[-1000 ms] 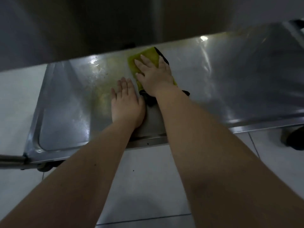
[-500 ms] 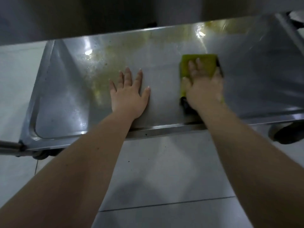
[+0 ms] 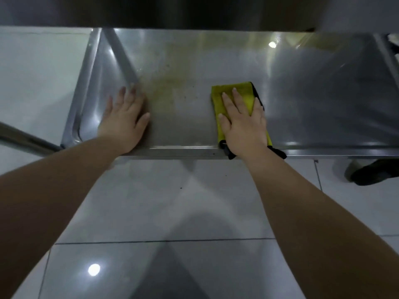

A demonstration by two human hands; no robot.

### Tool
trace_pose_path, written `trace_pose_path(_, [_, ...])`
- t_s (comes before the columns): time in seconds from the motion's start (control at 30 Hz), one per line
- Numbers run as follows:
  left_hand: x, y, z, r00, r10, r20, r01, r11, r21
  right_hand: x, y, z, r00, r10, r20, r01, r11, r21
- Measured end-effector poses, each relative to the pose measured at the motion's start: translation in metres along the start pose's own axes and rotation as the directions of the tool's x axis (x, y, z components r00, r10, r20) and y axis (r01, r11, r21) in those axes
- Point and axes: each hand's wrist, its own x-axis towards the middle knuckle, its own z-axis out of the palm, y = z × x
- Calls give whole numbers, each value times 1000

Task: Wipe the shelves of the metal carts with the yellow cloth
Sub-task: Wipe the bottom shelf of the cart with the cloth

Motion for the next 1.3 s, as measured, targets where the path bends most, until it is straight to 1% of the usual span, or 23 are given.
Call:
trace_pose_path(0.1, [-16, -29, -2, 992, -123, 10, 123, 992, 9, 0, 0, -3, 1000, -1, 15, 0, 1000, 16])
trace_pose_path(0.17, [-18, -27, 0, 994, -112, 0, 112, 994, -15, 1, -2, -4, 999, 18, 34, -18, 1000, 6])
trace_pose_path(0.23, [-18, -24, 0, 997, -78, -22, 77, 996, -36, 4, -13, -3, 995, 95, 41, -96, 995, 0])
trace_pose_path(0.3, [-18, -25, -1, 995, -96, -31, 94, 994, -53, 6, -40, 3, 977, 211, 36, -212, 977, 7])
trace_pose_path(0.33, [-18, -26, -1, 994, -106, -31, 104, 993, -58, 8, -59, 7, 970, 241, 35, -242, 970, 8])
trace_pose_path(0.37, [-18, -27, -1, 993, -111, -34, 109, 992, -67, 9, -83, 11, 971, 237, 40, -237, 972, 3])
trace_pose_path(0.43, [-19, -27, -2, 992, -115, -43, 111, 989, -95, 8, -137, 21, 989, 134, 69, -133, 991, -10])
trace_pose_path(0.53, [-19, -31, -2, 989, -143, -30, 139, 983, -119, -1, -204, 39, 993, -91, 80, 92, 996, -9])
trace_pose_path(0.57, [-18, -32, -2, 987, -159, -18, 155, 981, -118, 0, -213, 41, 987, -134, 91, 134, 991, 5])
trace_pose_path(0.63, [-16, -33, -3, 985, -173, -18, 170, 981, -98, 11, -208, 40, 974, -195, 116, 195, 981, 10])
trace_pose_path(0.7, [-16, -33, -1, 984, -173, -28, 171, 982, -75, 28, -176, 35, 961, -250, 120, 261, 961, -92])
trace_pose_path(0.73, [-16, -33, 0, 984, -174, -27, 172, 983, -68, 36, -152, 31, 969, -227, 99, 239, 963, -129])
trace_pose_path(0.77, [-16, -32, 1, 984, -174, -22, 172, 983, -62, 44, -124, 26, 985, -163, 57, 170, 976, -138])
trace_pose_path(0.83, [-16, -32, 4, 985, -173, -13, 172, 983, -58, 52, -58, 11, 1000, 21, -20, -23, 994, -105])
trace_pose_path(0.9, [-15, -30, 5, 984, -176, -6, 175, 983, -55, 49, -6, -5, 979, 204, -19, -205, 976, -75])
trace_pose_path(0.97, [-15, -27, 7, 984, -178, -5, 177, 983, -47, 42, 11, -10, 942, 335, 3, -334, 941, -54])
trace_pose_path(1.03, [-16, -25, 8, 983, -183, -10, 183, 982, -50, 39, -7, -8, 910, 414, -26, -414, 910, 1])
trace_pose_path(1.07, [-15, -26, 8, 982, -188, -12, 187, 981, -54, 38, -22, -6, 908, 418, -39, -417, 909, 14])
trace_pose_path(1.1, [-15, -26, 8, 982, -191, -11, 190, 980, -58, 39, -40, -5, 925, 377, -42, -378, 926, -8])
trace_pose_path(1.13, [-15, -26, 7, 981, -193, -9, 192, 979, -62, 41, -59, -1, 953, 299, -38, -301, 952, -54])
trace_pose_path(1.2, [-16, -26, 6, 981, -195, -13, 193, 978, -72, 46, -108, 11, 994, 108, 8, -106, 986, -132])
trace_pose_path(1.23, [-16, -26, 6, 980, -199, -25, 197, 978, -76, 47, -135, 18, 999, 14, 47, -7, 990, -141])
trace_pose_path(1.3, [-18, -25, 7, 972, -227, -63, 221, 971, -88, 44, -186, 34, 980, -174, 93, 184, 977, -108])
